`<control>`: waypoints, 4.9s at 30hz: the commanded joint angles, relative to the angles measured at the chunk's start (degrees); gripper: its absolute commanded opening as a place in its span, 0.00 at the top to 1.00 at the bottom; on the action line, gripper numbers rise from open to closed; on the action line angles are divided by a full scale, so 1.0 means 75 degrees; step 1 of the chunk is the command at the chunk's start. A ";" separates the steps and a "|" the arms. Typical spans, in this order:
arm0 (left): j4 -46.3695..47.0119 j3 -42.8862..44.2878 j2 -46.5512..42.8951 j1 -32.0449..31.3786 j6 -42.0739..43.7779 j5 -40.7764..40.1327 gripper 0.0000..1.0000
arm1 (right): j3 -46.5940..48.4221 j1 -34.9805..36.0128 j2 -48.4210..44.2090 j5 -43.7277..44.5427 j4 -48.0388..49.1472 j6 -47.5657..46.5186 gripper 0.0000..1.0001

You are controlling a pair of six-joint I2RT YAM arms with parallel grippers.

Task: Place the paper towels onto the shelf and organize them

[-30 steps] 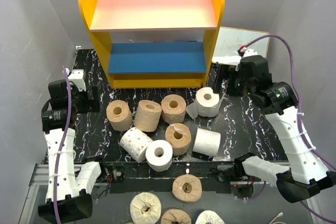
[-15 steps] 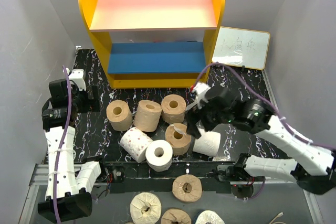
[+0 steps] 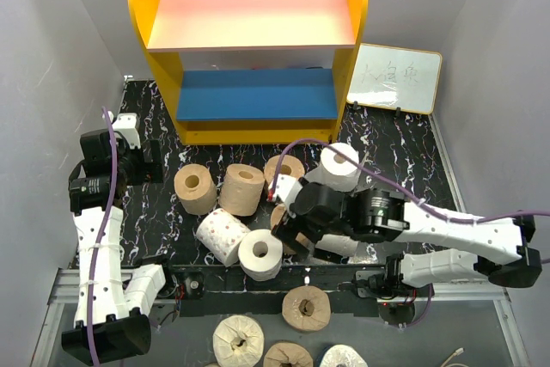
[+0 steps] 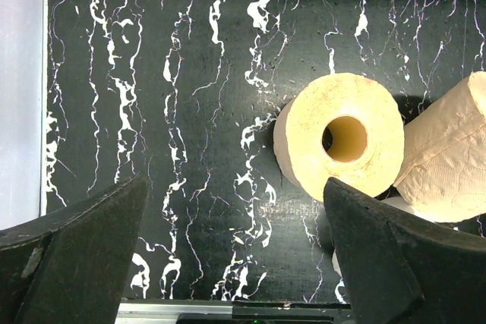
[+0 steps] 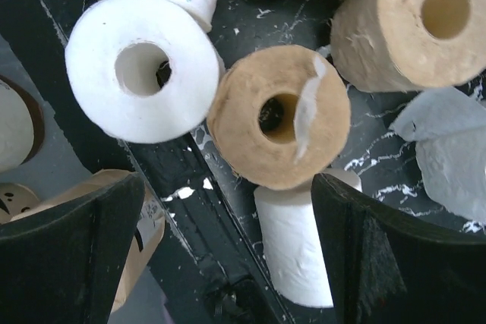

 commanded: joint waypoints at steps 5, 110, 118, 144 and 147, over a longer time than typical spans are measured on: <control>0.0159 -0.0014 -0.0007 0.0045 -0.0094 -0.0037 0.01 | -0.0272 0.0784 0.0879 0.1243 0.2063 -0.0276 0.12; 0.0868 -0.0890 -0.1069 0.0090 -0.0103 0.0414 0.01 | 0.3389 -0.3649 0.3746 0.3035 0.4472 -0.3701 1.00; 0.0907 -0.0923 -0.1258 0.0091 -0.0083 0.0437 0.01 | 0.3823 -0.4400 0.4579 0.2937 0.4986 -0.3869 1.00; 0.0900 -0.0925 -0.1253 0.0091 -0.0069 0.0496 0.01 | 0.3108 -0.4940 0.5027 0.3964 0.5889 -0.4365 0.89; 0.0904 -0.0924 -0.1249 0.0091 -0.0078 0.0484 0.01 | 0.3029 -0.4955 0.5027 0.3888 0.5872 -0.4364 0.88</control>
